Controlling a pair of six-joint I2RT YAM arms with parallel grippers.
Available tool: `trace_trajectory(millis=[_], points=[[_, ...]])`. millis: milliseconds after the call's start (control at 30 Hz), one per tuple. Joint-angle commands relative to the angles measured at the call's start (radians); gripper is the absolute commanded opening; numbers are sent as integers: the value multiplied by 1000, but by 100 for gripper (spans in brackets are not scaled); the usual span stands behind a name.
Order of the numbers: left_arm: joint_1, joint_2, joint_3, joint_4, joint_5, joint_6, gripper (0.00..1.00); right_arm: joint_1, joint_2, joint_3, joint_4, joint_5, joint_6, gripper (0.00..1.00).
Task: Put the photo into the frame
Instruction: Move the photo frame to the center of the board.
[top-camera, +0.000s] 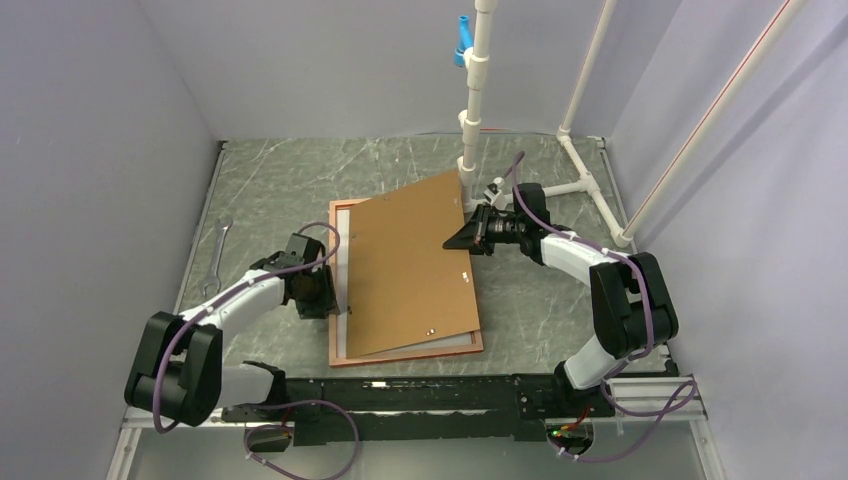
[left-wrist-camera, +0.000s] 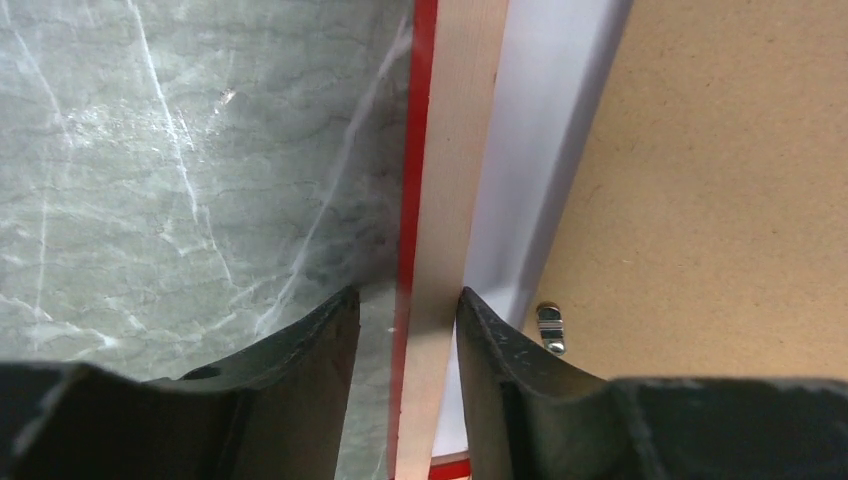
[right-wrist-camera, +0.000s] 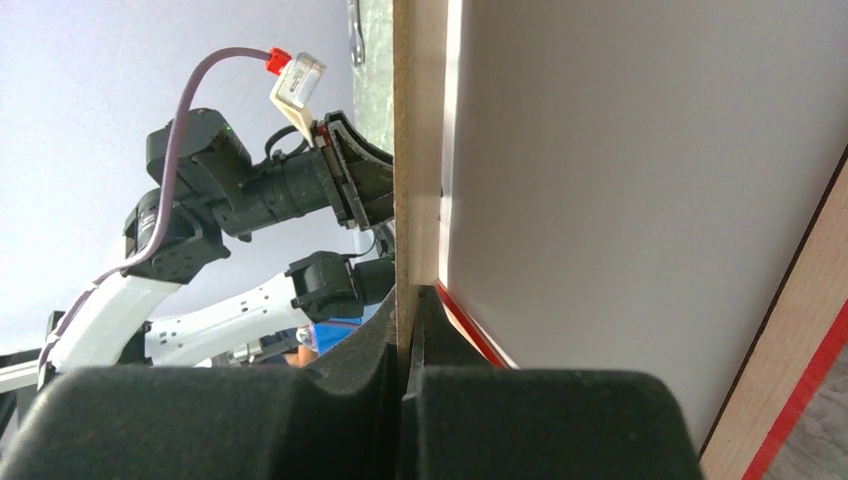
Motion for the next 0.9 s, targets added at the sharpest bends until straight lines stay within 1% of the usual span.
trace_trajectory(millis=[0,100,200,267,333,367,433,467,600,700,733,867], points=[[3,-9,-33,34,-13,40,50,10,-45,46,27,-8,5,0],[2,-33,-41,51,10,45,50,10,-71,42,2,1,-7,0],[1,-16,-41,47,-3,48,41,10,-91,39,-22,8,-18,0],[-1,2,-38,41,-17,50,32,9,-101,32,-25,6,-18,0],[-8,19,-35,37,-27,60,17,10,-111,29,-37,5,-25,0],[-14,30,-35,35,-35,63,12,9,-116,28,-45,6,-29,0],[-22,45,-35,36,-40,65,4,10,-126,32,-66,10,-40,0],[-26,53,-36,37,-38,61,1,10,-132,36,-83,10,-45,0],[-48,55,-35,12,-66,37,0,8,-159,47,-122,14,-74,0],[-77,29,-26,-31,-81,10,0,8,-169,62,-188,22,-105,0],[-90,17,-21,-46,-115,0,0,9,-172,66,-203,23,-115,0],[-147,-19,-8,-106,-179,-45,0,7,-178,78,-250,27,-153,0]])
